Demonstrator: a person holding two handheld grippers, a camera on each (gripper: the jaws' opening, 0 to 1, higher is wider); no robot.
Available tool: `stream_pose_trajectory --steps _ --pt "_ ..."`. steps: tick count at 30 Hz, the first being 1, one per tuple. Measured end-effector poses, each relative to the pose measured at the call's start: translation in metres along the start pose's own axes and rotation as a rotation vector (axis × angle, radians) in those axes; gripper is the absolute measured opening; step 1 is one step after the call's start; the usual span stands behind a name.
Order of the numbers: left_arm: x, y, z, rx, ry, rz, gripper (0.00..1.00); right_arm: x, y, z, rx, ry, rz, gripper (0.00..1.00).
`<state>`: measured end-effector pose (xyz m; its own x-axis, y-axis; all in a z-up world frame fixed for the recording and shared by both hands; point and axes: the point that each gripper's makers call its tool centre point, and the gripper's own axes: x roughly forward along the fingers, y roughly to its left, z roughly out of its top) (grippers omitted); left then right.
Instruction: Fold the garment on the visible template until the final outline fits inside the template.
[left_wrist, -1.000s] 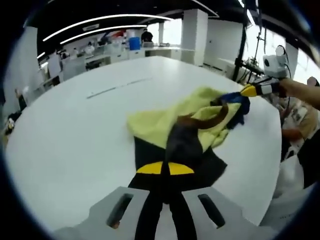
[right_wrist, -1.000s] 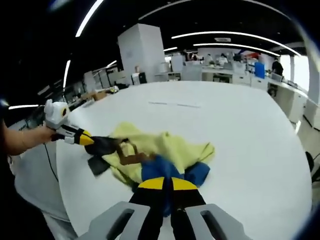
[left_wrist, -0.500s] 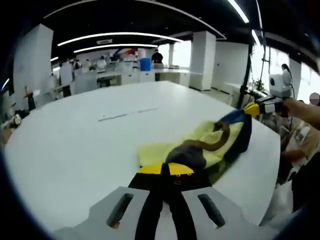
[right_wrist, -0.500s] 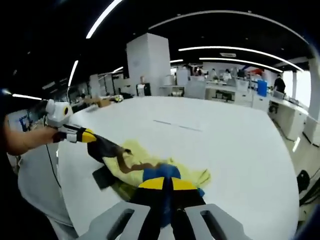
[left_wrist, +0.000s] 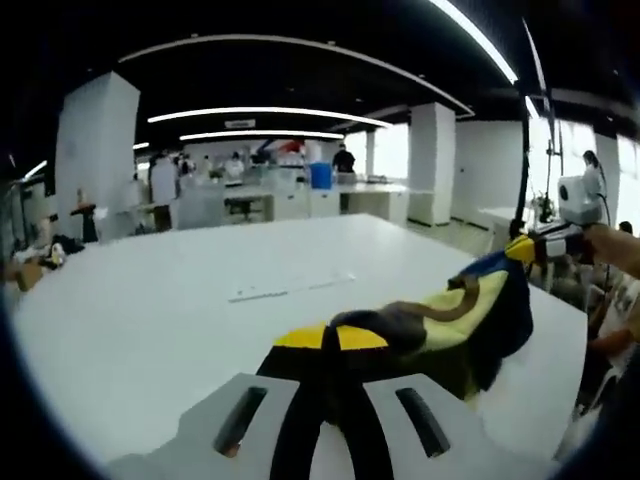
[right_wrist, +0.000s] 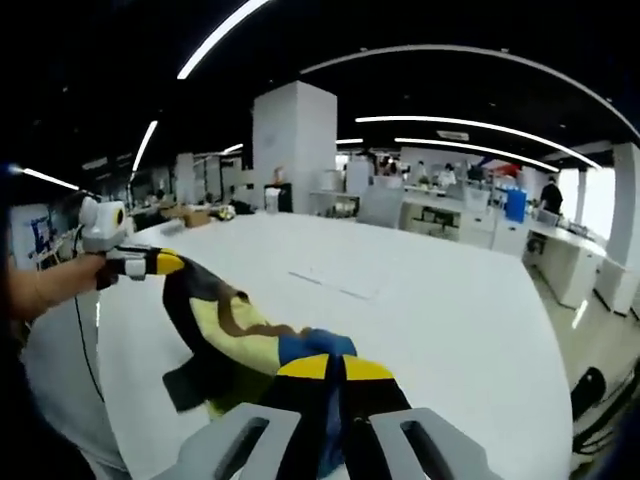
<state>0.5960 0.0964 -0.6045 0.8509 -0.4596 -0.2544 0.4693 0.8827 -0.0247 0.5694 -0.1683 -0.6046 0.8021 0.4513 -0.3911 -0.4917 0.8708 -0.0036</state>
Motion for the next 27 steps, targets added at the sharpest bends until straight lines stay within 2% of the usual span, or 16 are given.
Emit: stream_pose_trajectory --steps 7,12,14,16,20,23,27 --pt "0.022 0.013 0.022 0.060 -0.027 0.021 0.00 0.016 -0.017 0.017 -0.038 -0.004 -0.030 0.00" --pt "0.043 0.029 0.026 0.071 -0.030 0.051 0.00 0.035 -0.033 0.029 -0.050 -0.009 -0.047 0.00" --pt "0.053 0.035 0.031 0.089 -0.075 0.062 0.00 0.045 -0.041 0.031 -0.038 -0.003 -0.063 0.00" --pt "0.064 0.042 0.025 0.081 -0.051 0.085 0.00 0.056 -0.048 0.032 -0.019 -0.004 -0.080 0.00" --pt "0.084 0.049 0.016 0.054 -0.043 0.092 0.00 0.076 -0.056 0.030 -0.027 0.006 -0.102 0.00" --pt "0.102 0.057 0.000 0.066 0.000 0.101 0.00 0.096 -0.066 0.023 -0.004 0.023 -0.122 0.00" --pt "0.122 0.066 -0.012 0.038 0.015 0.113 0.00 0.120 -0.082 0.010 0.047 0.048 -0.146 0.00"
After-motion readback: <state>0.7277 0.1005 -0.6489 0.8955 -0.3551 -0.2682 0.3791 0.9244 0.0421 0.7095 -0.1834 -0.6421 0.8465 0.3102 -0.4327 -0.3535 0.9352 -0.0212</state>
